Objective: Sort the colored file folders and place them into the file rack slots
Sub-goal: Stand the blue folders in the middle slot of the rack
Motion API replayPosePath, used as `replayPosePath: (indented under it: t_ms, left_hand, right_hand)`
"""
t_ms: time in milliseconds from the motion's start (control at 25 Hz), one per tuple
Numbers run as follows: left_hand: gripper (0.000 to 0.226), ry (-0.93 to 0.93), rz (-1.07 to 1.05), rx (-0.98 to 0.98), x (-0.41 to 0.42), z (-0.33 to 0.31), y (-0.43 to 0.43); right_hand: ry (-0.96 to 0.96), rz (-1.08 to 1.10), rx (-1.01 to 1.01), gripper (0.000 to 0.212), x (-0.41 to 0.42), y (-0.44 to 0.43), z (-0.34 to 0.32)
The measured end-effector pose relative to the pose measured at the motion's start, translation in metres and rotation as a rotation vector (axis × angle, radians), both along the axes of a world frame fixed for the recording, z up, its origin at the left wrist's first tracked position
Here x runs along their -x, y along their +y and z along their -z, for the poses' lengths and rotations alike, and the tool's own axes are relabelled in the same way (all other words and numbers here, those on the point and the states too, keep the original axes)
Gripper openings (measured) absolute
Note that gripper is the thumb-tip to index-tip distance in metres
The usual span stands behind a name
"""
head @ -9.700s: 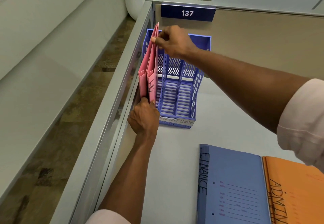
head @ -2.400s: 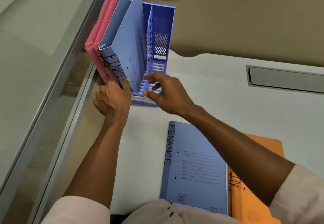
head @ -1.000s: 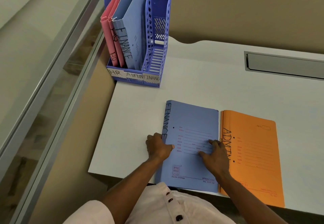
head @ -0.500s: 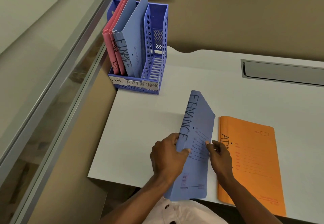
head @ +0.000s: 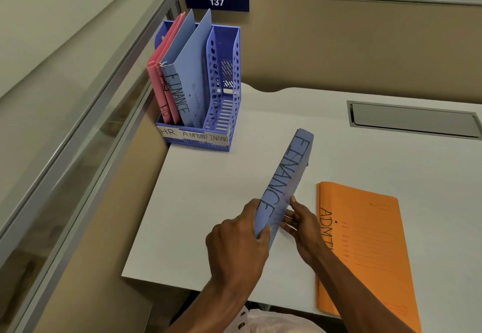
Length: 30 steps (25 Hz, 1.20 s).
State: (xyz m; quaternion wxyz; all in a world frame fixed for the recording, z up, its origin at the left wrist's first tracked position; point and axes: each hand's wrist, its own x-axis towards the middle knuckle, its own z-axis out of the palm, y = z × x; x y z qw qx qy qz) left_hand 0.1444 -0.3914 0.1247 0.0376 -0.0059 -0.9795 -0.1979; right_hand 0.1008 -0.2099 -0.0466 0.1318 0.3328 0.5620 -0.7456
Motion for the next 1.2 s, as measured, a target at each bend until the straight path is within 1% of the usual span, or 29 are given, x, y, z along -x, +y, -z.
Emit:
replayPosePath:
  t_ms: [120,280,400,520,640,760,920,1040,1120,1200]
  left_hand:
    - [0.067,0.066,0.042,0.087,-0.001,-0.005,0.001]
    - [0.070,0.125,0.056,0.068,0.001,-0.004,-0.011]
    - [0.065,0.170,0.021,0.017,0.006,-0.011,-0.026]
    - [0.056,0.242,-0.053,-0.043,0.012,-0.023,-0.047]
    - [0.057,0.272,-0.128,-0.042,0.020,-0.036,-0.071]
    - [0.055,0.267,-0.179,-0.062,0.032,-0.049,-0.098]
    - [0.049,0.311,-0.201,-0.154,0.063,-0.060,-0.133]
    - [0.047,0.339,-0.230,-0.204,0.090,-0.060,-0.149]
    - [0.050,0.342,-0.230,-0.236,0.107,-0.059,-0.157]
    - [0.055,0.371,-0.212,-0.244,0.124,-0.057,-0.161]
  right_hand:
    - [0.010,-0.004,0.021,0.053,0.007,-0.004,-0.001]
    - [0.036,-0.020,0.062,0.053,0.017,-0.008,-0.004]
    - [0.121,-0.009,0.047,0.064,0.037,-0.011,-0.022]
    - [0.286,-0.121,-0.066,0.070,0.073,-0.019,-0.057]
    - [0.405,-0.227,-0.164,0.071,0.114,-0.035,-0.101]
    - [0.481,-0.275,-0.193,0.063,0.157,-0.058,-0.146]
    - [0.576,-0.349,-0.225,0.064,0.213,-0.099,-0.203]
    - [0.600,-0.443,-0.259,0.066,0.254,-0.130,-0.242]
    - [0.565,-0.476,-0.243,0.076,0.277,-0.147,-0.262]
    - [0.507,-0.481,-0.182,0.088,0.296,-0.159,-0.277]
